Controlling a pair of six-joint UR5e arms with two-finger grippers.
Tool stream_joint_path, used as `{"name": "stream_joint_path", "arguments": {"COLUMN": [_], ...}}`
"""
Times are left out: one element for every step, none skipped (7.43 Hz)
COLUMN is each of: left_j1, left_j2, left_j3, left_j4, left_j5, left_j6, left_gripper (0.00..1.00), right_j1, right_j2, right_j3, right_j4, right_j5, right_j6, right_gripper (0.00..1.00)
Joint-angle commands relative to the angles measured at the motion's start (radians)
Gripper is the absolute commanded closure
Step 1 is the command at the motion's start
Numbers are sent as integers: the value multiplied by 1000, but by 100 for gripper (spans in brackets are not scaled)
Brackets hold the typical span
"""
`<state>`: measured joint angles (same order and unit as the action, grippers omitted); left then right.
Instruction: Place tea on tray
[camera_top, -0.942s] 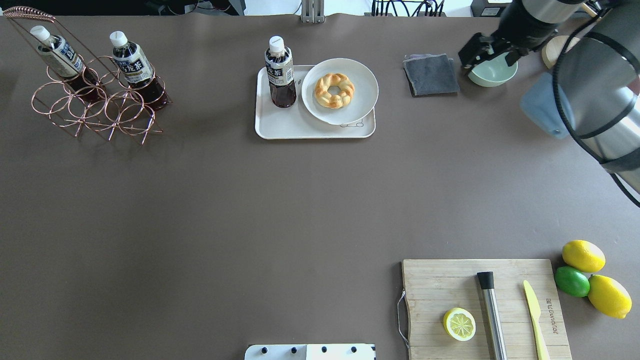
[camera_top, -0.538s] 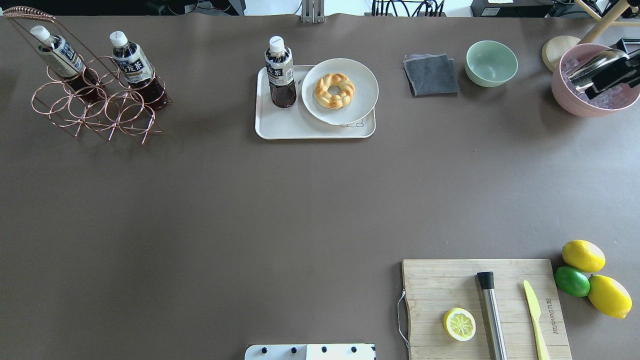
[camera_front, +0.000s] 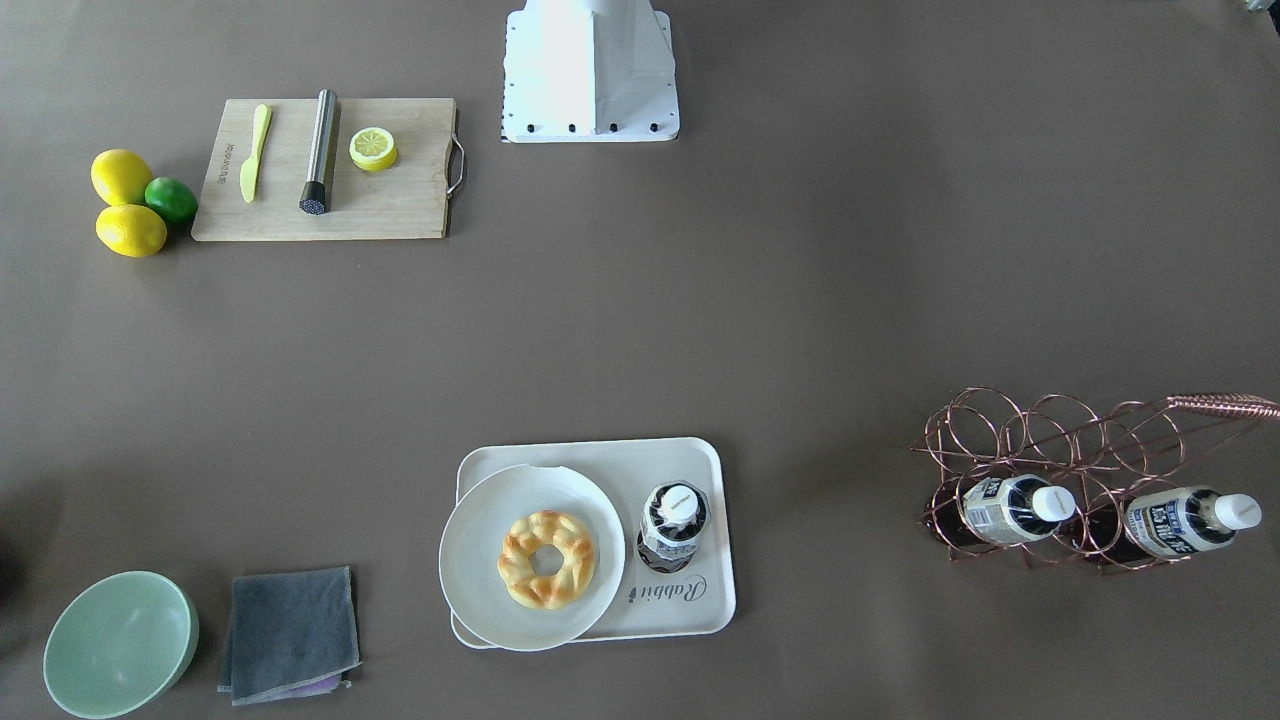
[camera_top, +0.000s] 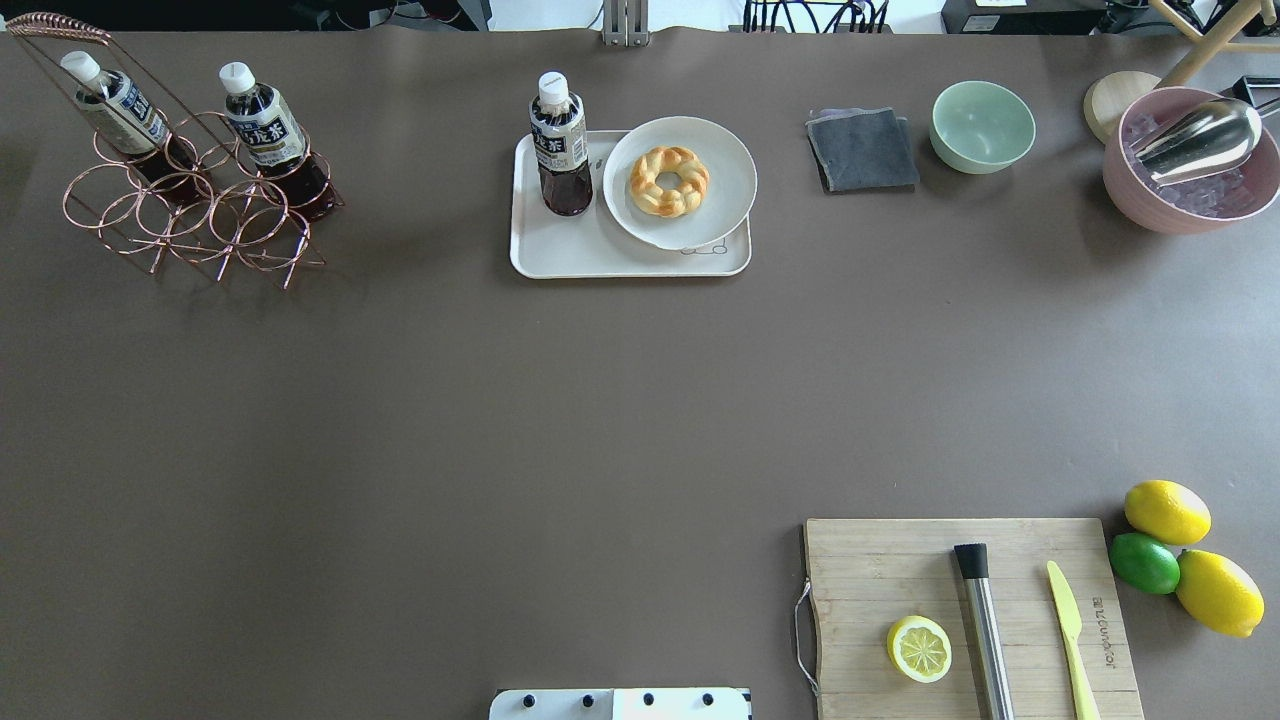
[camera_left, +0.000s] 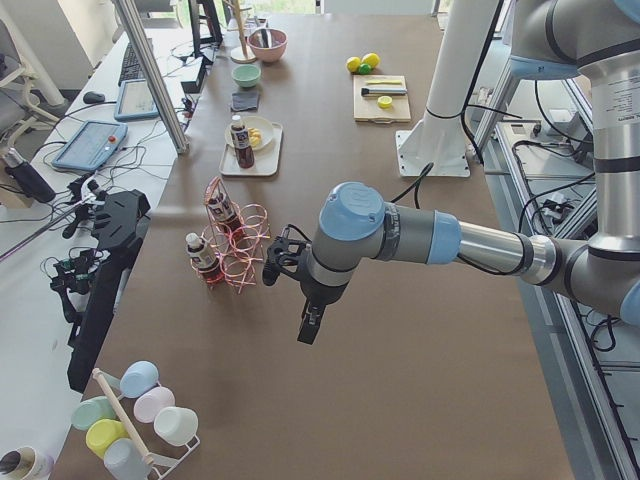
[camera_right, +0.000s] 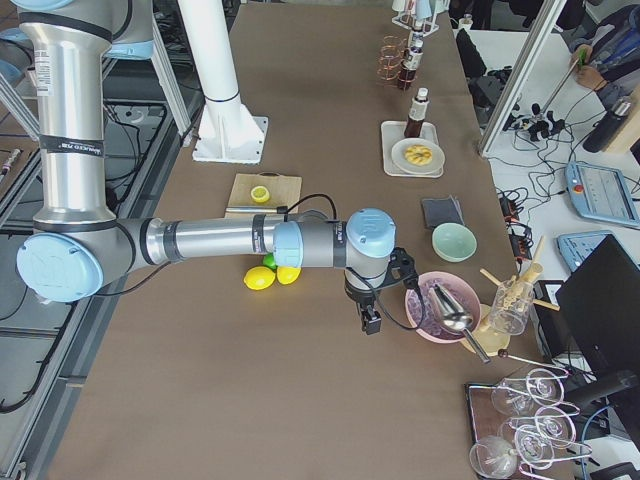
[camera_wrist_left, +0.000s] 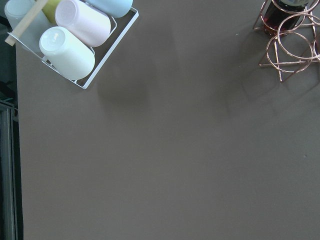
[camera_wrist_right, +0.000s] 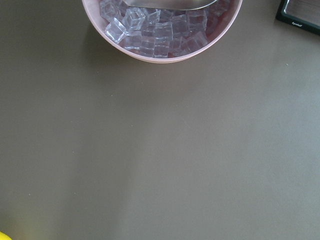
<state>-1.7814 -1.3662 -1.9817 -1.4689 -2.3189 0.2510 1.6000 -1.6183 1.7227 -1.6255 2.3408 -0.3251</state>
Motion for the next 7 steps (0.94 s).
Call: {"name": "stream_joint_path", "arguments": {"left_j1": [30, 30, 30, 30, 30, 30, 30], "left_j2": [-13, -8, -10, -10, -10, -8, -7], "left_j3": [50, 78, 93, 95, 101, 103, 103], "left_j4": [-5, -10, -10, -10, -8, -10, -10], "left_j5": [-10, -11, -11, -8, -5, -4, -2], "left_j6": [-15, -12, -13, -13, -16, -15, -13], "left_gripper": [3, 3, 3, 3, 3, 3, 3], "right_j1": [63, 70, 70, 67, 67, 63, 61], "right_j2": [-9, -11, -11, -9, -5, -2, -2], "right_j3": [8, 18, 21, 21, 26, 26, 28], "right_j4": [6, 6, 6, 6, 6, 6, 6], "right_j5": [14, 15, 17, 17, 15, 14, 15], "right_j6": [-8, -6, 0, 4, 8, 8, 8], "right_gripper": [0, 0, 0, 0, 0, 0, 0]}}
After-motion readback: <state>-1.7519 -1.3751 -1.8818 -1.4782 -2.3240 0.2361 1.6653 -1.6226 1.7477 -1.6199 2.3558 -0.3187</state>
